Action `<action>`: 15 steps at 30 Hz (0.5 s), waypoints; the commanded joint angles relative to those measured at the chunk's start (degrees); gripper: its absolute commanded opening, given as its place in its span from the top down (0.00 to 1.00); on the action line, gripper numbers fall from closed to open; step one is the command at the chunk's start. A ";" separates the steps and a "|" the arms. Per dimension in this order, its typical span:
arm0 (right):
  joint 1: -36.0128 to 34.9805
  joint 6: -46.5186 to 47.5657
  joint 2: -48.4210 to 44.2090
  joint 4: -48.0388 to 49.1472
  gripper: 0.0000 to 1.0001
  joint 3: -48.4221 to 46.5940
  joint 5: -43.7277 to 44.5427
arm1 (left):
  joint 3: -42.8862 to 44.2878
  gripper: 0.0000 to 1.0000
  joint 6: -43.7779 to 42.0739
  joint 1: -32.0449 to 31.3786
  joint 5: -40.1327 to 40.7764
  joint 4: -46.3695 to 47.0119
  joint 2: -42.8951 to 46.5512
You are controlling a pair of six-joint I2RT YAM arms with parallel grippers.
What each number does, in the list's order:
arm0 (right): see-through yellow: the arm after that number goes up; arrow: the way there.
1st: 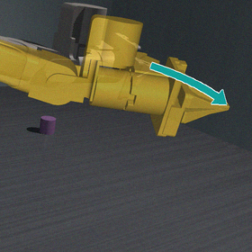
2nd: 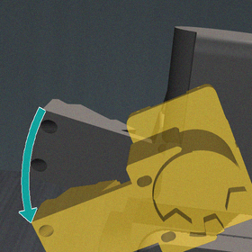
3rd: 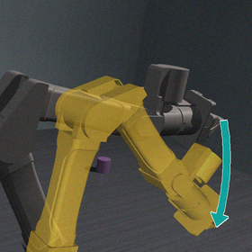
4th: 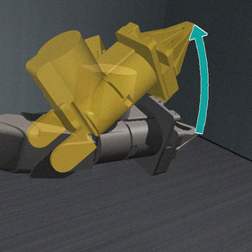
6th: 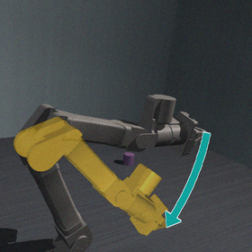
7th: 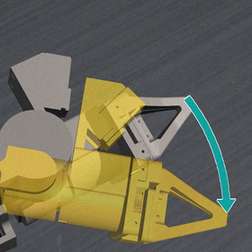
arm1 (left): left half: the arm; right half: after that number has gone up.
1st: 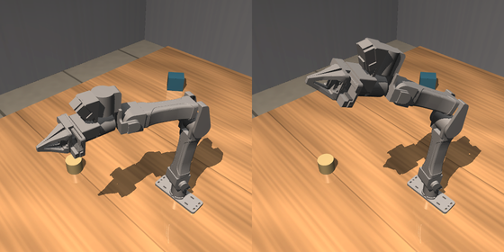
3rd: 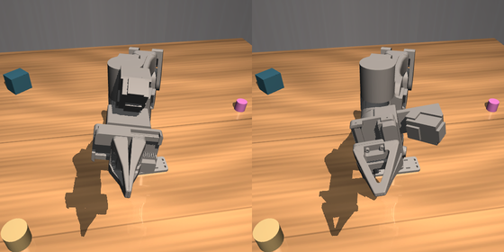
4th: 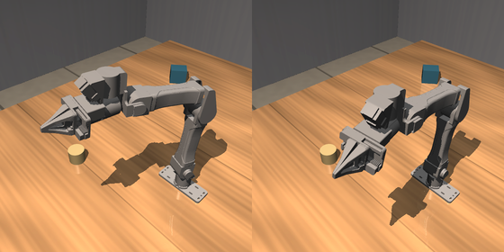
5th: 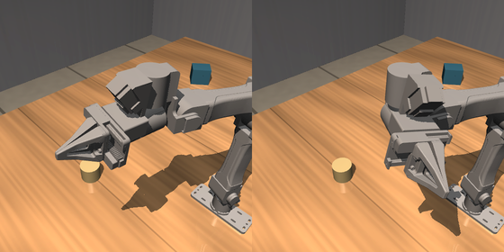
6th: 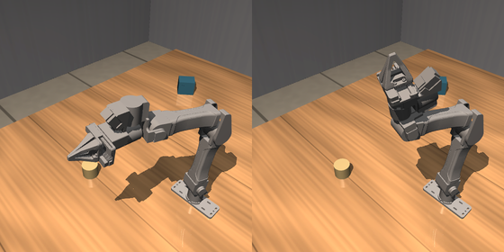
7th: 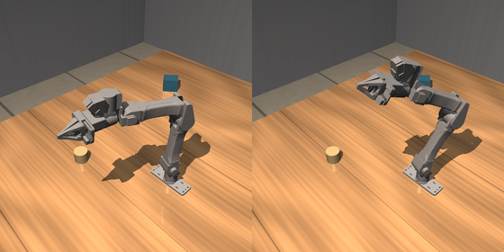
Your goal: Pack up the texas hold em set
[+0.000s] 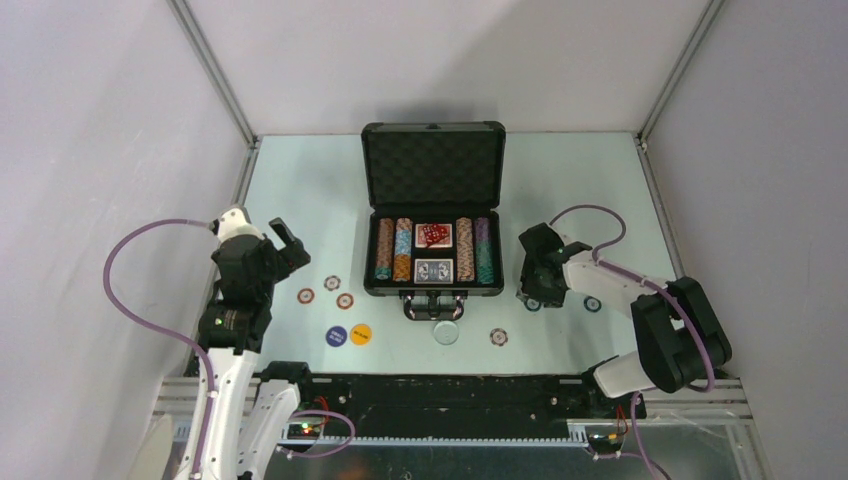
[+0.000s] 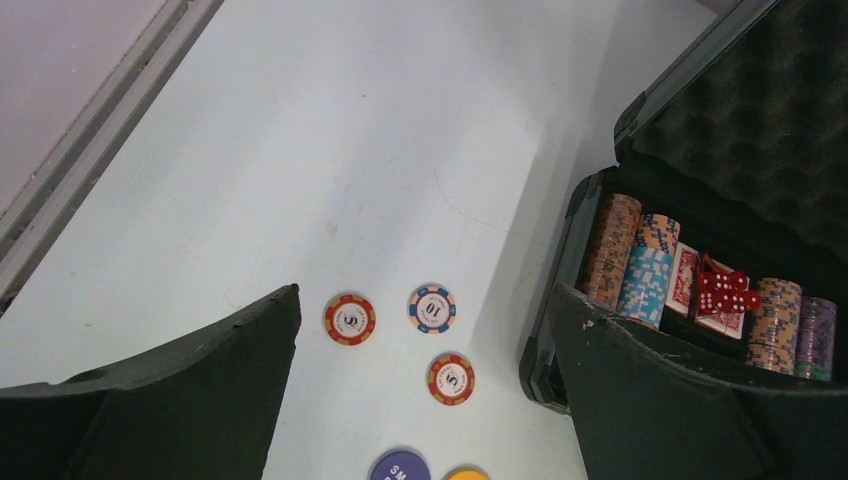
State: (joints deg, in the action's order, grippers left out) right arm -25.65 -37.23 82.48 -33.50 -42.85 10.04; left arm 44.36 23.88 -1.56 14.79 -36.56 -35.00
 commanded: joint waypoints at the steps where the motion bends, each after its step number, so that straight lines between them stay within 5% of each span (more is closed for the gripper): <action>1: 0.35 0.90 -3.07 -0.87 0.41 -2.44 1.64 | 0.01 0.02 -1.50 0.51 -0.22 1.37 -0.02; 15: 19.79 -0.67 -8.88 -4.18 0.36 -3.29 -0.93 | -0.20 0.02 -2.23 0.55 -4.28 2.31 -0.72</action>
State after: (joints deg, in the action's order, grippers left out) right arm -11.29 -36.58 75.66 -36.34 -44.62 9.78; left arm 44.36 23.33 -1.56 12.10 -36.12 -36.03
